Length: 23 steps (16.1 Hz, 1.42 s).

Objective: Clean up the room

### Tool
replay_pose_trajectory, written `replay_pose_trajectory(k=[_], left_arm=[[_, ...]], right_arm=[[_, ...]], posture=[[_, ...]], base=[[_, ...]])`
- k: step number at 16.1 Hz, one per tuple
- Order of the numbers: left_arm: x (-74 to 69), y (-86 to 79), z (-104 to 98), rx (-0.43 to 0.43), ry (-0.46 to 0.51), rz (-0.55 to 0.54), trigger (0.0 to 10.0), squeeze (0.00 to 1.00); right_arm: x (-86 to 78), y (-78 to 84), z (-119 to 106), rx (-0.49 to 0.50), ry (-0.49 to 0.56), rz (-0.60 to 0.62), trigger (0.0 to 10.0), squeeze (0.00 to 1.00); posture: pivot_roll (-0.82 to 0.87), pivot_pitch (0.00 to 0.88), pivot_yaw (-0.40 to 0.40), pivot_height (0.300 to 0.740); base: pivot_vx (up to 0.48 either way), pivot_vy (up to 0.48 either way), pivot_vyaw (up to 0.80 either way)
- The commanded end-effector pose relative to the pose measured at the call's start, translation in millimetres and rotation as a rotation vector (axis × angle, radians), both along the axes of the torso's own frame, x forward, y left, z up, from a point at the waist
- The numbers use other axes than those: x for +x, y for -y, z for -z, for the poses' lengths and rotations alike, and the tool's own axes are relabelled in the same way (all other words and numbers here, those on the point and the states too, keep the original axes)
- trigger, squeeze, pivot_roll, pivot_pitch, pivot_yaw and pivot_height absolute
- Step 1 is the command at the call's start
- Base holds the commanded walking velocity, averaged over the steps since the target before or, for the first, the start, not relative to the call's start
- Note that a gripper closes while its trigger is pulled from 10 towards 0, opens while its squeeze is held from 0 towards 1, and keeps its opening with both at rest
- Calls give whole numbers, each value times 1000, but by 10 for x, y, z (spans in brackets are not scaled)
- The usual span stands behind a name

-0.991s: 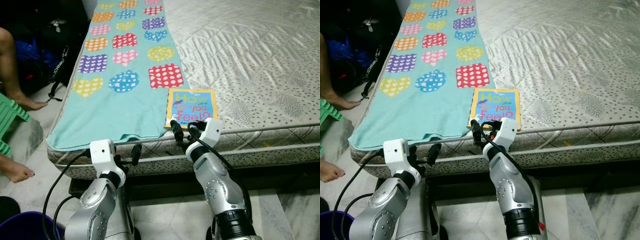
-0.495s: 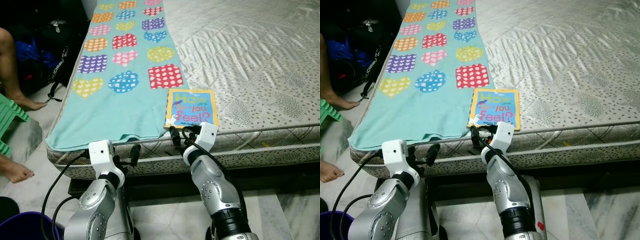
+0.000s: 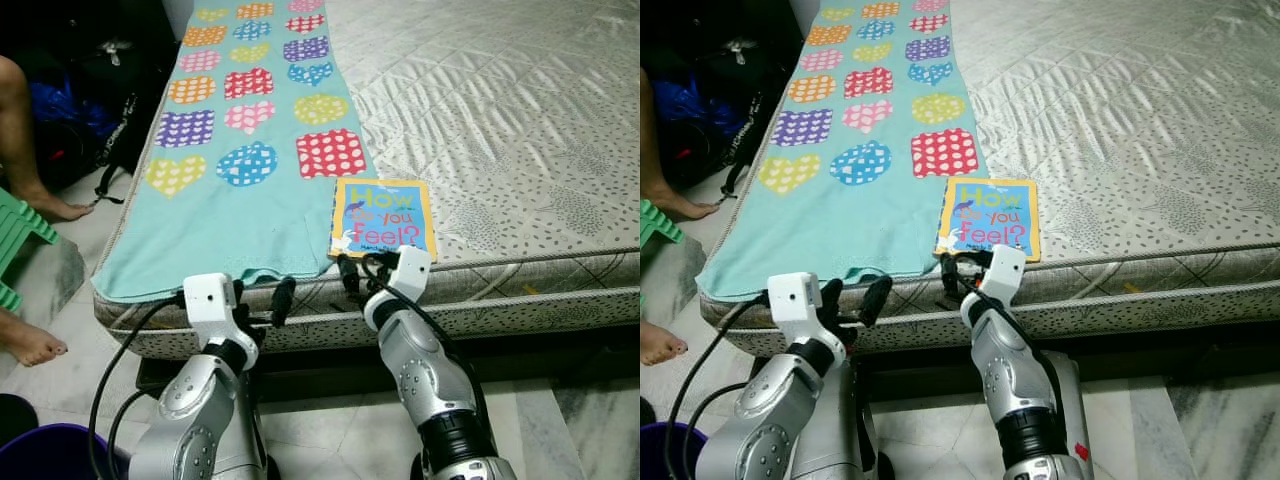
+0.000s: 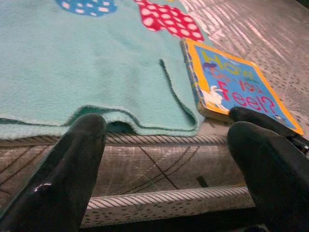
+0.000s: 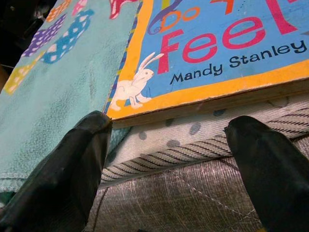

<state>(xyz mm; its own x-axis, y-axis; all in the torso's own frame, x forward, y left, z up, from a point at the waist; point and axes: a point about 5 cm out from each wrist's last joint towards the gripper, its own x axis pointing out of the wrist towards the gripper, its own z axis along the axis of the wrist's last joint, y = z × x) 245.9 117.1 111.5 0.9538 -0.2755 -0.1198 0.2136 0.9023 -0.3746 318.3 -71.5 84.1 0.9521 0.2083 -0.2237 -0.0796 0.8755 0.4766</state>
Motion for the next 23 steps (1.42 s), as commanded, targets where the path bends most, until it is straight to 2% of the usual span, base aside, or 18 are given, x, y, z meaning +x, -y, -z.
replay_pose_trajectory(k=[1, 4, 11, 20, 21, 22, 23], left_arm=[[-19, -14, -8, 8, -3, 7, 10000, 0], [-36, -13, 17, 17, -13, 7, 10000, 0], [-58, -38, 21, 23, -24, 4, 10000, 0], [-102, -34, 44, 13, -48, 5, 10000, 0], [-107, -31, 48, 7, -54, 2, 10000, 0], [-107, -32, 50, 8, -56, 3, 10000, 0], [-112, -33, 57, 0, -64, -3, 10000, 0]], right_arm=[[-24, -289, 2, 73, -57, -40, 10000, 0], [-2, -320, 32, 59, -101, -32, 10000, 0], [129, -506, -66, 201, -144, 11, 10000, 0], [251, -539, -108, 323, -187, 67, 10000, 0], [265, -566, -133, 353, -187, 71, 8275, 0], [279, -590, -156, 371, -184, 71, 2000, 0], [283, -622, -163, 416, -194, 80, 0, 0]], posture=[[82, 86, 104, 470], [81, 87, 101, 470], [116, 82, 101, 470], [127, 82, 108, 470], [127, 81, 108, 470], [127, 81, 108, 470], [134, 77, 106, 470]], base=[[0, 0, 0], [0, 0, 0], [0, 0, 0], [0, 0, 0], [0, 0, 0], [0, 0, 0], [0, 0, 0]])
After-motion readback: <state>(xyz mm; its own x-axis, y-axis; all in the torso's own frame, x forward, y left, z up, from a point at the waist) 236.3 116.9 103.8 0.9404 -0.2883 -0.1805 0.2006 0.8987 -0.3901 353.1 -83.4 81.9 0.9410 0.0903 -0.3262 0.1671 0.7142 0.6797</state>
